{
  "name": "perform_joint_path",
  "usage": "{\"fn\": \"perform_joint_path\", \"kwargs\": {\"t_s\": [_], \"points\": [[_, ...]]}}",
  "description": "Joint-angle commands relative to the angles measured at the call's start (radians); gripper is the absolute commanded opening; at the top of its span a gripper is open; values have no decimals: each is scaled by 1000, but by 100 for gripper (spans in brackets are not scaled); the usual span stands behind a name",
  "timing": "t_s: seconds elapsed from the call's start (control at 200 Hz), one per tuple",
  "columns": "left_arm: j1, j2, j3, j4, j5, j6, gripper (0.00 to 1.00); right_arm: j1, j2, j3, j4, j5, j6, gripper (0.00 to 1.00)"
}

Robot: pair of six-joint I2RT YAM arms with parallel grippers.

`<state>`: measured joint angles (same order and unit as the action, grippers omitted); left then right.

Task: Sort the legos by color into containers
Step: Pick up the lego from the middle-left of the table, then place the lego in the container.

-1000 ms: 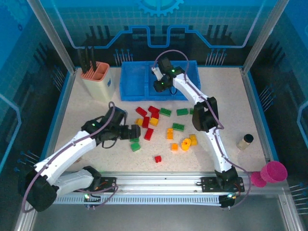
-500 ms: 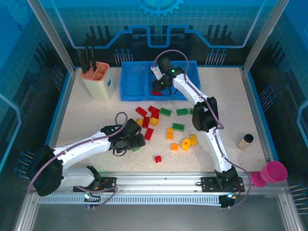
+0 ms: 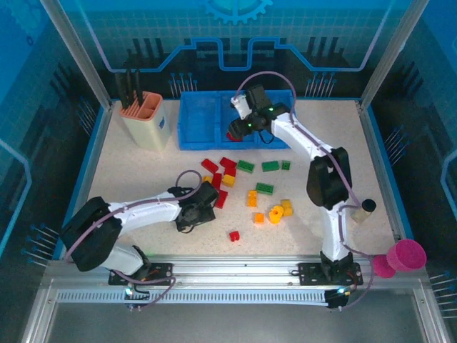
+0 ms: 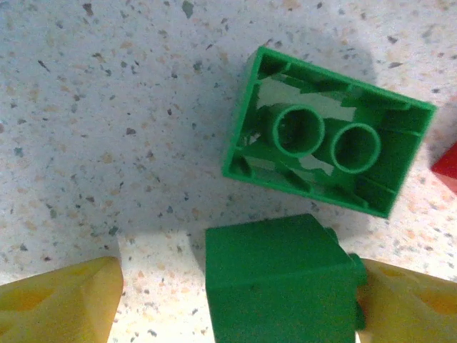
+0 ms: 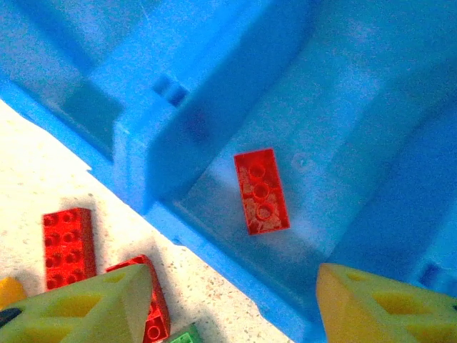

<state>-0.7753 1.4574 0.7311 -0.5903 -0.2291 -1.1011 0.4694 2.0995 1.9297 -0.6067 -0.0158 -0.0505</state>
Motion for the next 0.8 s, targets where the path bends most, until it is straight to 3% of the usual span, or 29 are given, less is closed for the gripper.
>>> {"fn": "perform_joint_path", "kwargs": {"t_s": [0.0, 0.26, 0.485, 0.615, 0.796], "points": [[-5, 53, 41, 28, -12, -18, 80, 4, -75, -54, 62, -1, -22, 64], [-7, 130, 77, 32, 44, -12, 55, -3, -142, -131, 55, 59, -44, 65], [9, 70, 120, -84, 53, 55, 38, -18, -258, -247, 27, 106, -32, 66], [78, -10, 220, -180, 33, 167, 36, -28, -385, -407, 9, 100, 17, 67], [253, -43, 467, -236, -24, 394, 36, -32, -530, -675, -6, 92, 114, 67]]}}
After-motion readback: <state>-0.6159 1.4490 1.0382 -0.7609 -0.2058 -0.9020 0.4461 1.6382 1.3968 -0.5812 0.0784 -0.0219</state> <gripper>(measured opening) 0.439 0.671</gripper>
